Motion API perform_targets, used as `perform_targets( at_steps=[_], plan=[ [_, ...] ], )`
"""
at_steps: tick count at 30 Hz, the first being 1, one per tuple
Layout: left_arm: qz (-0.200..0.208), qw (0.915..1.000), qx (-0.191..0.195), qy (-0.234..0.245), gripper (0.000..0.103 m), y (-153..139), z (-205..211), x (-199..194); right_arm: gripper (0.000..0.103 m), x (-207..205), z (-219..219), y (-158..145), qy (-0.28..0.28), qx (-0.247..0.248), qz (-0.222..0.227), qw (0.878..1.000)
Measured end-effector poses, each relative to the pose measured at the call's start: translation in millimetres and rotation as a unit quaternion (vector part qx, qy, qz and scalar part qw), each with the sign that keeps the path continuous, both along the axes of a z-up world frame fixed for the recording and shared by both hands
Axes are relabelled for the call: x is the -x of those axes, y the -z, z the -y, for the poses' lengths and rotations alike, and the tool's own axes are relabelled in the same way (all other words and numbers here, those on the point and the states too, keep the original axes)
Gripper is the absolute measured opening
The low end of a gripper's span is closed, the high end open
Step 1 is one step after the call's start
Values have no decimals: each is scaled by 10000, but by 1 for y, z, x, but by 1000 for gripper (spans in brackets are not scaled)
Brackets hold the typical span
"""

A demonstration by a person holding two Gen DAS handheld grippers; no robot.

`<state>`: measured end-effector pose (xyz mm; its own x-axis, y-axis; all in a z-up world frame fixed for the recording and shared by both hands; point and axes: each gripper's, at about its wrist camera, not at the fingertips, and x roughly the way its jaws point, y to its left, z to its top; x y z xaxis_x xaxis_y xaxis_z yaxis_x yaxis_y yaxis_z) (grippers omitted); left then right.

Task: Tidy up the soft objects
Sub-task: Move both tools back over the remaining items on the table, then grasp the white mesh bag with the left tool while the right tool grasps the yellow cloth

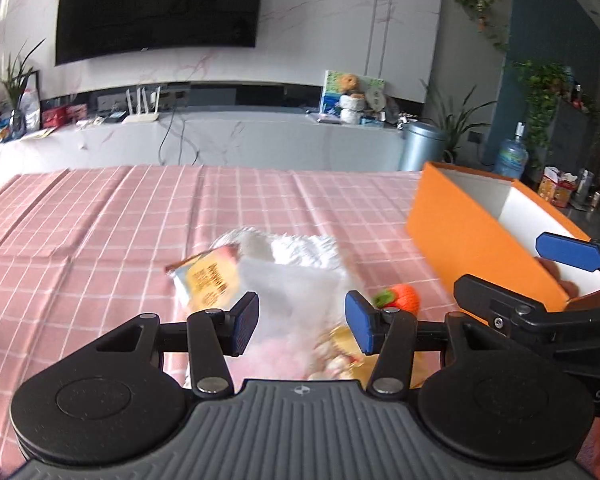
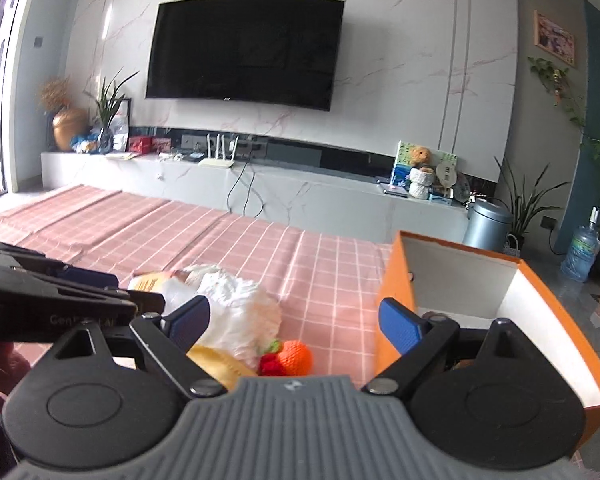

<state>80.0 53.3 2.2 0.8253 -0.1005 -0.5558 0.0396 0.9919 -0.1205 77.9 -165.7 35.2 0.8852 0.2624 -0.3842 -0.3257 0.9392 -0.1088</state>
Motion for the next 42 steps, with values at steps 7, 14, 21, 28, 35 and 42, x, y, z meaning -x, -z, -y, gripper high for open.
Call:
perform_targets(
  at_steps=[7, 14, 21, 28, 35, 42],
  plan=[
    [-289, 9995, 101, -98, 59, 24, -21, 1, 80, -8, -24, 23, -213, 241, -369, 9988],
    [-430, 9986, 257, 192, 60, 31, -22, -6, 76, -19, -42, 45, -544, 390, -809, 9945],
    [-599, 9978, 204, 201, 65, 40, -21, -11, 67, -35, -48, 67, -657, 215, -1380, 9880],
    [-468, 9984, 0, 303, 74, 41, -15, -14, 41, -41, -46, 72, -715, 69, -1630, 9840],
    [-474, 9970, -394, 459, 80, 48, -5, -21, 42, -40, -25, 66, -519, -474, -1760, 9819],
    [-459, 9961, -416, 621, 57, 51, -1, -28, 38, -40, -25, 66, -404, -402, -1729, 9833]
  ],
)
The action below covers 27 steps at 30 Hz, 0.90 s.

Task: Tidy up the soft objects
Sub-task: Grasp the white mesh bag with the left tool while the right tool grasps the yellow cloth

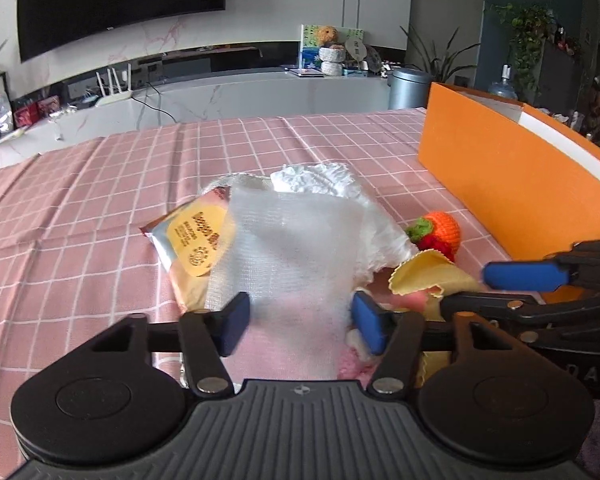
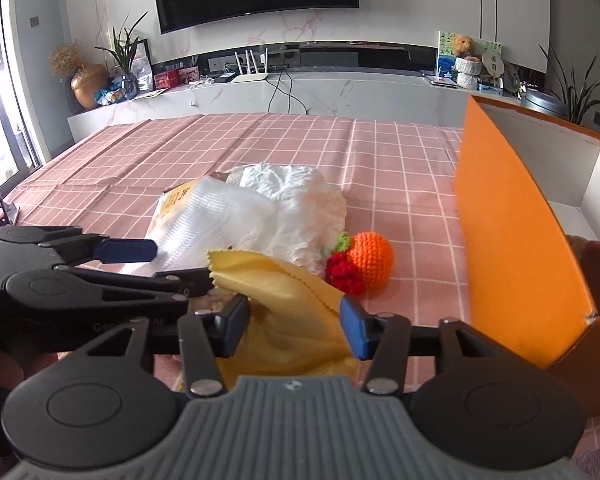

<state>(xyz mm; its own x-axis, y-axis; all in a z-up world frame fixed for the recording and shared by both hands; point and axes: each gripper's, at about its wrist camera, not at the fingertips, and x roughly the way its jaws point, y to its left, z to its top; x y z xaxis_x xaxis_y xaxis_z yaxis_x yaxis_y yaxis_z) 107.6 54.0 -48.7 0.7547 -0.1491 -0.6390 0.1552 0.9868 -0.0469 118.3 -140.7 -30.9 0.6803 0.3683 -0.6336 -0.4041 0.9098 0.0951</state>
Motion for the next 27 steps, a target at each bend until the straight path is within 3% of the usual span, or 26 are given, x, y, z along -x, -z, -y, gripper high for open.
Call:
perform_targets(
  at_steps=[3, 4, 6, 8, 11, 15, 27],
  plan=[
    [8, 10000, -34, 36, 46, -1, 0, 1, 36, -1, 1, 2, -104, -63, -90, 9999],
    [19, 10000, 5, 39, 38, -1, -1, 1, 28, -1, 0, 3, -138, -57, -129, 9998],
    [67, 9998, 137, 106, 20, -4, -1, 2, 24, -1, -2, 5, -205, -77, -154, 9996],
    [137, 9997, 145, 158, 13, -7, 0, 4, 0, 2, -3, 3, -230, -53, -49, 9997],
    [200, 9995, 172, 152, 3, -9, 2, 6, 0, 5, -3, 0, -257, -5, 59, 9997],
    [328, 9992, 235, 60, 1, -16, -2, 10, 0, 5, 0, -1, -181, -64, 65, 9998],
    [712, 9965, 434, -6, 1, -40, -3, 23, 0, 21, 11, -28, 103, -123, 920, 9956]
  ],
)
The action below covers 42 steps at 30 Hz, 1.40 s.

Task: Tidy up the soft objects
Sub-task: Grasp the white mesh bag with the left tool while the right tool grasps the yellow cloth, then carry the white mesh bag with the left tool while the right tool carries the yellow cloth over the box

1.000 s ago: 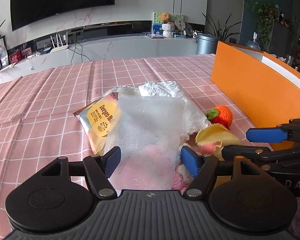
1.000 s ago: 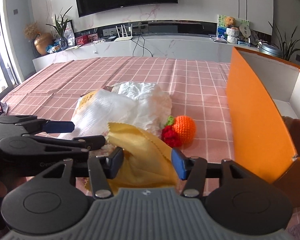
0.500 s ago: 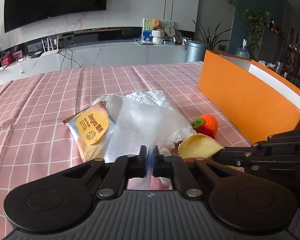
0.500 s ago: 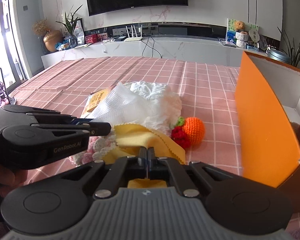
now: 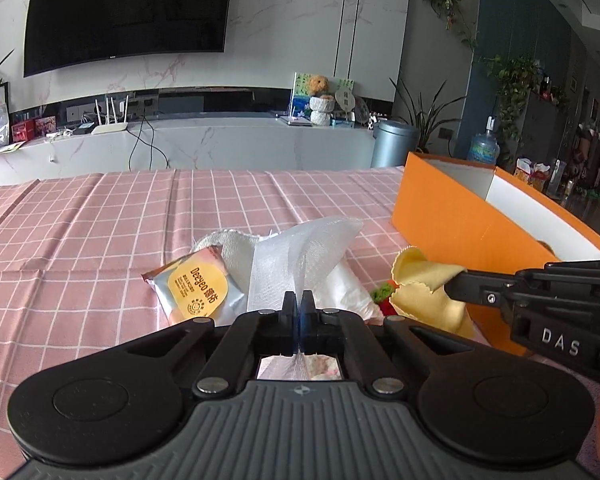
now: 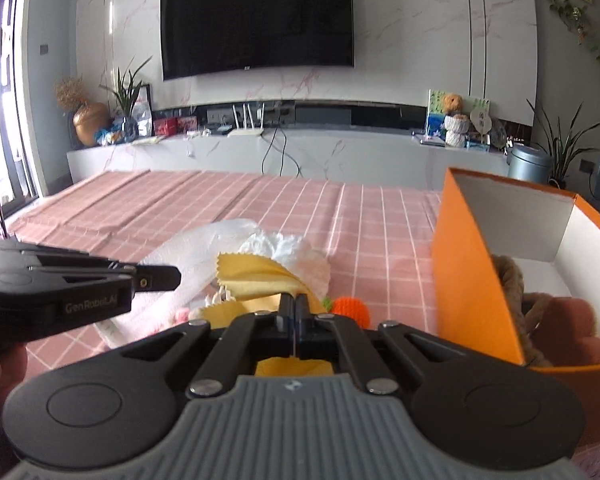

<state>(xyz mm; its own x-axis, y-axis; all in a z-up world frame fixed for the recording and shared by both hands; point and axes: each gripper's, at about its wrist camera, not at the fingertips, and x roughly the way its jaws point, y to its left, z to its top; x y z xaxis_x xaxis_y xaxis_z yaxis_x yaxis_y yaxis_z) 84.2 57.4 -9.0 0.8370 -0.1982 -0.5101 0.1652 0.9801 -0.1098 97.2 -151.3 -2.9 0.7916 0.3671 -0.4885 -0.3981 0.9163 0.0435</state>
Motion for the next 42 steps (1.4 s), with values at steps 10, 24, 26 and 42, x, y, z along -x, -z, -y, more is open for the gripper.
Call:
perform_targets(
  at_steps=[10, 24, 26, 42],
  plan=[
    [170, 9995, 251, 77, 1, -29, 9, 8, 0, 8, 14, -30, 101, -184, 369, 9991],
    [355, 9949, 494, 809, 1, -80, 67, -5, 0, 9, 64, -77, 203, -373, 294, 9987],
    [346, 9932, 543, 973, 1, -83, 80, -10, 0, 7, 73, -83, 256, -286, 352, 9986],
    [-276, 9762, 1126, 1832, 1, -90, 168, -75, 0, -30, 165, -116, 837, 69, 227, 9962]
  ],
)
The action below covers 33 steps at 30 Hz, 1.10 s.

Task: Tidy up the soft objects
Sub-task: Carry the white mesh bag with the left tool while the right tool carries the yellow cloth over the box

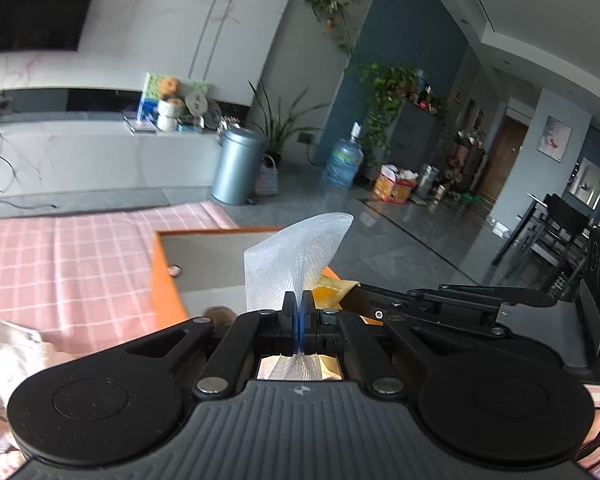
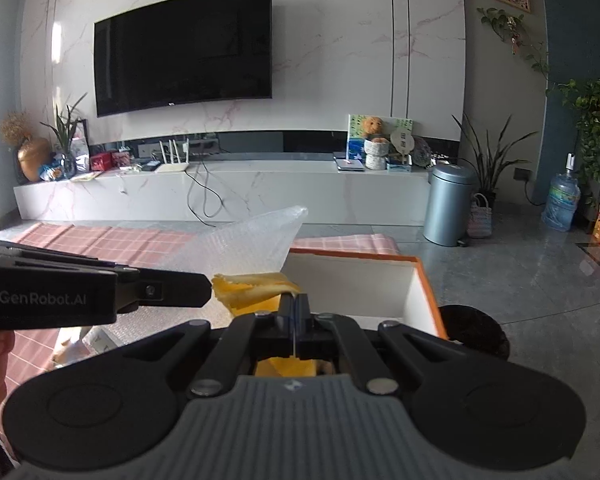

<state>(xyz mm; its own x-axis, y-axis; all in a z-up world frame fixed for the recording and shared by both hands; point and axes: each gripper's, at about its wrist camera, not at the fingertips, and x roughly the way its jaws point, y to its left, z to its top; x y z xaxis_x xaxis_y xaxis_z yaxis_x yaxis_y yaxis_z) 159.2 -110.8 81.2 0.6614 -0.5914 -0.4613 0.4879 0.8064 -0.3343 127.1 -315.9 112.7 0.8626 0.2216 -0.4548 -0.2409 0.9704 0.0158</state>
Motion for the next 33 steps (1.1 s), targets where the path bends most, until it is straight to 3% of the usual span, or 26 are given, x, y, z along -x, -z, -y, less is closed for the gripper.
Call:
perform_targets(
  at_steps=[12, 22, 27, 33],
  plan=[
    [-795, 9960, -109, 383, 1, 34, 40, -37, 0, -36, 45, 34, 209, 410, -704, 9965],
    [-1092, 9929, -163, 433, 1, 49, 59, -52, 0, -68, 67, 71, 331, 615, -1361, 9882],
    [-1129, 9923, 46, 508, 1, 42, 63, -59, 2, -73, 70, 78, 313, 704, -1525, 9853],
    [-1203, 9896, 426, 670, 1, 29, 78, -73, 5, -68, 74, 68, 275, 858, -1346, 9868]
  ],
)
